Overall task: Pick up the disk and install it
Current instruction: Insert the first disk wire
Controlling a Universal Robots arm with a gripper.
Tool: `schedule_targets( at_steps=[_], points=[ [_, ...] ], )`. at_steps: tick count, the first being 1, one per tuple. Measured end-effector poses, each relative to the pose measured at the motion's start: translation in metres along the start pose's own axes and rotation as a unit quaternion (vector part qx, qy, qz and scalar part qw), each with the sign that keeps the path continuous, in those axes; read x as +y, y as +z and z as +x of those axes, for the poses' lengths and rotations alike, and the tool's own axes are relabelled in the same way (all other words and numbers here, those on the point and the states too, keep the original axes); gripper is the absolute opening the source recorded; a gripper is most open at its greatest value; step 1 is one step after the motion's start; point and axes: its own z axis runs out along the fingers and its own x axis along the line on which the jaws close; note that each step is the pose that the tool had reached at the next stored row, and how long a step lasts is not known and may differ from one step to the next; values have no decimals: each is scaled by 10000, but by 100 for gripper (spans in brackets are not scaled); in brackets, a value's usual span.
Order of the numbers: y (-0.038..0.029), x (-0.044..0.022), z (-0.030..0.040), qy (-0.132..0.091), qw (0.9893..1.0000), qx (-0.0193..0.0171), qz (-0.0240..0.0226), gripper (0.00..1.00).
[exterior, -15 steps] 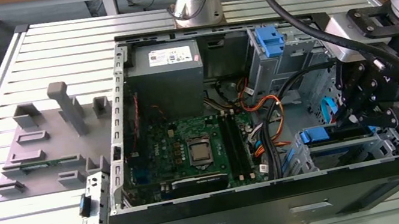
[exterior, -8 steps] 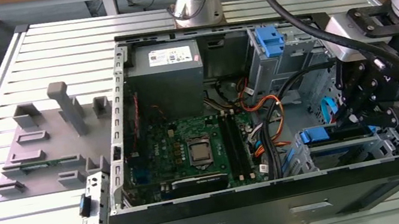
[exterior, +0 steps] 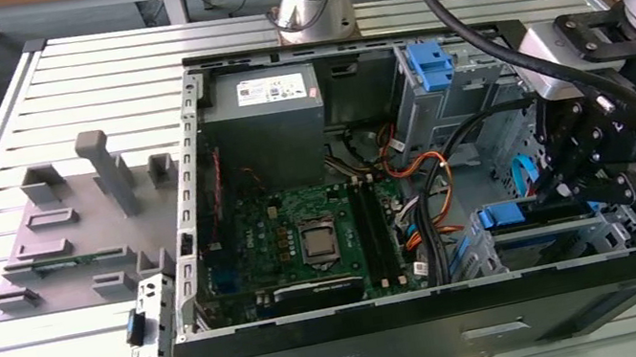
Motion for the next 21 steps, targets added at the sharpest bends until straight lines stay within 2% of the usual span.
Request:
schedule_targets(
  at_steps=[21],
  points=[
    [57, -2, 5, 0, 10000, 1, 1, 16]
  ],
)
